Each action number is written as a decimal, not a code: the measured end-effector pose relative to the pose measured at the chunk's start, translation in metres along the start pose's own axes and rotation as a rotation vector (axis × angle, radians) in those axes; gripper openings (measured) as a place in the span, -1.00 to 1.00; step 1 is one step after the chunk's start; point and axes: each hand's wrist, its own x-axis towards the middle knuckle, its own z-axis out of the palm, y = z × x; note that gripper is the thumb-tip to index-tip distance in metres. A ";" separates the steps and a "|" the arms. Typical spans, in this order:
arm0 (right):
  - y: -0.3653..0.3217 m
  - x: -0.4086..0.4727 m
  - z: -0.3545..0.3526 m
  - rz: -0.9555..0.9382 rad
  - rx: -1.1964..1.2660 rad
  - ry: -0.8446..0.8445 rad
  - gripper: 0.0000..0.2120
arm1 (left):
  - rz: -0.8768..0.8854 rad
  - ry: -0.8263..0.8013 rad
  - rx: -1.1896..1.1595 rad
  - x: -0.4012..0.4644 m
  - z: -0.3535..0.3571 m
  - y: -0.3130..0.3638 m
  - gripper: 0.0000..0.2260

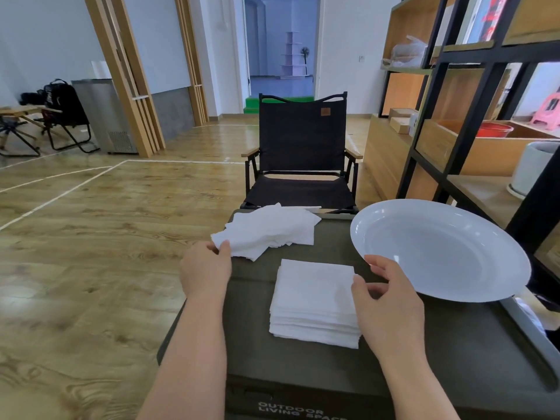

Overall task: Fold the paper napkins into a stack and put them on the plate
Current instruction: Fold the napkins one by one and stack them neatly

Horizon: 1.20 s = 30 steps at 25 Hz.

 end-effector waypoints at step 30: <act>-0.049 -0.018 -0.027 0.264 0.909 -0.889 -0.71 | 0.116 -0.905 -1.023 -0.101 -0.085 0.062 -0.77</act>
